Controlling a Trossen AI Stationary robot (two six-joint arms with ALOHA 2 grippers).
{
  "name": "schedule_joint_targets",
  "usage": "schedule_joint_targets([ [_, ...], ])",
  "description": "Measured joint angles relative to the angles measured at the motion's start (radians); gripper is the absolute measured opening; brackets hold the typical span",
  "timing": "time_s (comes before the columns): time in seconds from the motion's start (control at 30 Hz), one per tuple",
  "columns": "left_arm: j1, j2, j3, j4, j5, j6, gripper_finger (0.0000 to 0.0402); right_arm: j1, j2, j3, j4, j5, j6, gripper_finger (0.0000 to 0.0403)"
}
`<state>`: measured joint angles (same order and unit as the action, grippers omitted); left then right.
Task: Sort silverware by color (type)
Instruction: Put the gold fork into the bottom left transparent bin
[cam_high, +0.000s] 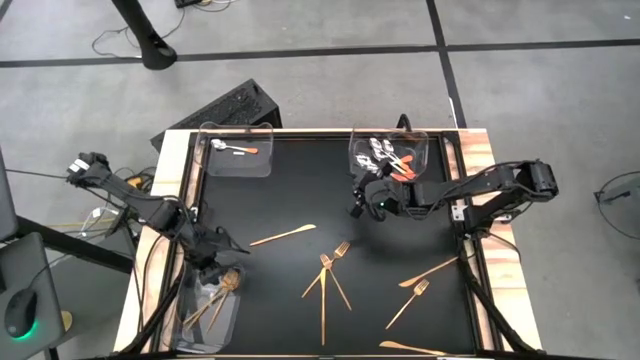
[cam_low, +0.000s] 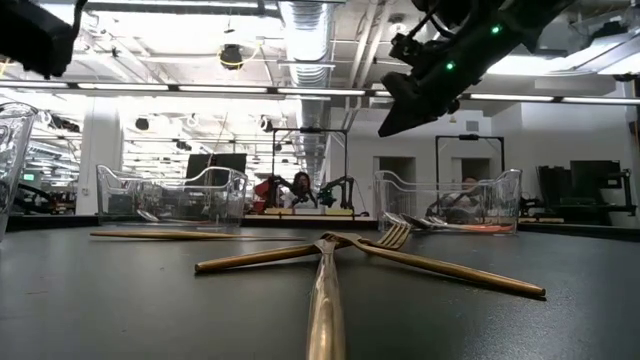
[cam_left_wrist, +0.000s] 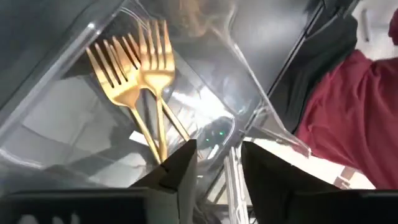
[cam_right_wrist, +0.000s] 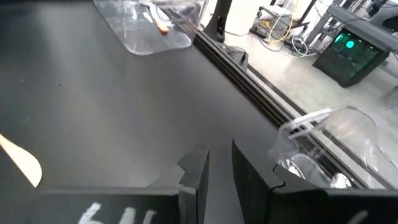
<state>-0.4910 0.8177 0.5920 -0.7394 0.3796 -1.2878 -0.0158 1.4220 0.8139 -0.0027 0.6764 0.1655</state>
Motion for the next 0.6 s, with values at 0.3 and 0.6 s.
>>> schedule_joint_targets([
  [0.3,0.008,-0.006,0.190,-0.061,-0.460,0.187,0.0118,0.019,-0.088,0.000,-0.271,-0.261,0.052,0.0076],
  [0.6,0.111,0.023,0.143,0.064,-0.865,0.652,0.0119,0.132,-0.154,0.000,-0.697,-0.469,0.406,0.0057],
])
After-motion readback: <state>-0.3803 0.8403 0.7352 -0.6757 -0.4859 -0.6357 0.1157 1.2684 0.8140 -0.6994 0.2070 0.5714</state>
